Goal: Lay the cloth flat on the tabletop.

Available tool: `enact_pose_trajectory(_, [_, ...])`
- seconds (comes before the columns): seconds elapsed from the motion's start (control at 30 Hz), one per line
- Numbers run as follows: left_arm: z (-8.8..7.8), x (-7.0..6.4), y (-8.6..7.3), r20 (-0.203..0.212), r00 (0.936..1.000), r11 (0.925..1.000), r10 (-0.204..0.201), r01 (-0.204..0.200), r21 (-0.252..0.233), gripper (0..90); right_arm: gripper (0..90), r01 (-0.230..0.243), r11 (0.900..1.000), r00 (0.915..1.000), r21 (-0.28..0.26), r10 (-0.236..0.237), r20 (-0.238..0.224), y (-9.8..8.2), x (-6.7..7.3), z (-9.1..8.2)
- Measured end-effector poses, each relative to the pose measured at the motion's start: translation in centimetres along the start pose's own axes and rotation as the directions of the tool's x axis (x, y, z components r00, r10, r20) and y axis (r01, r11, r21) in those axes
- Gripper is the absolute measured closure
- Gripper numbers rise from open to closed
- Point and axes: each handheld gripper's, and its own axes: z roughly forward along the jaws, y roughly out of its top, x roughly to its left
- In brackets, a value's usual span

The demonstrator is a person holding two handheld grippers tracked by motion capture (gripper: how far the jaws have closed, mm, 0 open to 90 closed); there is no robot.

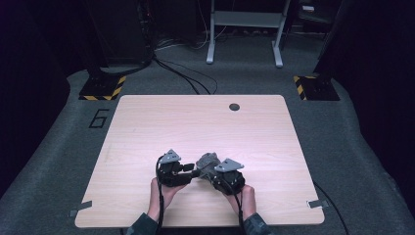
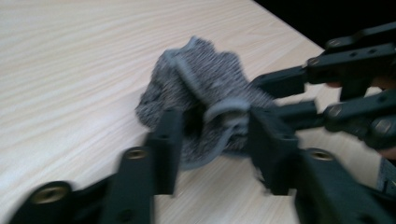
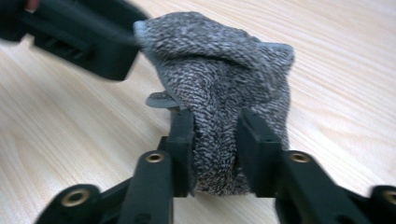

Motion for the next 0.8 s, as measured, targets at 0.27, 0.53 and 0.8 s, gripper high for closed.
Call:
enact_pose_trajectory(0.27, [2.2, -0.8, -0.8, -0.033, 0.9946, 0.9906, 0.098, -0.095, 0.099, 41.0, 82.7, -0.122, 0.992, 0.9912, -0.024, 0.120, -0.055, -0.7, -2.1, -0.4])
enact_pose_trajectory(0.53, [4.4, -1.3, -0.7, -0.096, 0.9770, 0.9762, 0.190, -0.178, 0.124, 83.2, 84.3, -0.148, 0.987, 0.9879, -0.062, 0.145, -0.056, -0.6, -2.7, -1.1])
enact_pose_trajectory(0.8, [2.5, -0.7, -0.6, -0.105, 0.9838, 0.9877, 0.145, -0.138, 0.074, 85.1, 84.5, -0.204, 0.973, 0.9787, -0.105, 0.201, -0.041, -0.8, -4.5, -2.5])
